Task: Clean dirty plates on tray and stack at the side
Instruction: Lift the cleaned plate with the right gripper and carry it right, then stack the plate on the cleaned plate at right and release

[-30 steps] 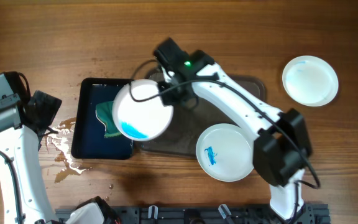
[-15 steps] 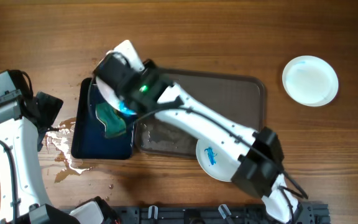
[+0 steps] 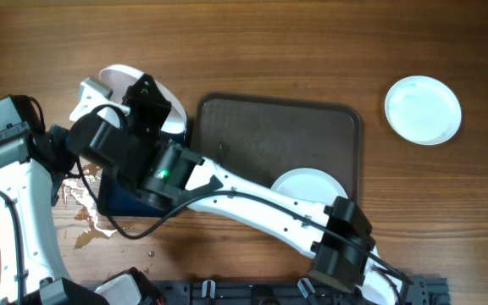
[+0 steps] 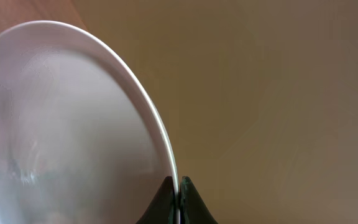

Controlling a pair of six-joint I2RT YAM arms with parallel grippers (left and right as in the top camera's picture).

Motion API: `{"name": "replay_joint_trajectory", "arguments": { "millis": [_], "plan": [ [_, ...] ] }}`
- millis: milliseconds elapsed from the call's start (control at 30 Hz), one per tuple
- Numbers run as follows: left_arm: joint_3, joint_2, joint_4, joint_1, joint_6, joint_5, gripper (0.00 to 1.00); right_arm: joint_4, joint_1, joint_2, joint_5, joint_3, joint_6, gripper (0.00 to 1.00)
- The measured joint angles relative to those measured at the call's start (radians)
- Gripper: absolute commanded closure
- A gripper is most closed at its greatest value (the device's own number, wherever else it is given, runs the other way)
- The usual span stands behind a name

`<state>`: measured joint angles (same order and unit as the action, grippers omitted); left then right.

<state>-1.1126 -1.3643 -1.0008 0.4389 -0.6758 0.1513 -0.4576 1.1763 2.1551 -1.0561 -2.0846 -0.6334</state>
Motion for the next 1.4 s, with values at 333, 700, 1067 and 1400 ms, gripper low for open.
{"name": "replay_joint_trajectory", "arguments": {
  "millis": [333, 700, 1067, 1400],
  "plan": [
    [0.0, 0.0, 0.0, 0.0, -0.003, 0.0, 0.0, 0.021, 0.026, 0.054, 0.0, 0.002, -0.197, 0.95],
    [0.0, 0.0, 0.0, 0.0, -0.003, -0.012, 0.0, -0.499, -0.303, 0.049, 0.543, 0.003, 0.756, 0.95],
    [0.0, 0.0, 0.0, 0.0, -0.004, -0.03, 0.0, -0.909, -1.208, -0.068, 0.932, 0.003, 0.982, 0.96],
    [0.0, 0.0, 0.0, 0.0, -0.008, -0.034, 0.0, -0.827, -1.789, -0.069, 1.009, 0.314, 1.015, 0.95]
  ]
}}
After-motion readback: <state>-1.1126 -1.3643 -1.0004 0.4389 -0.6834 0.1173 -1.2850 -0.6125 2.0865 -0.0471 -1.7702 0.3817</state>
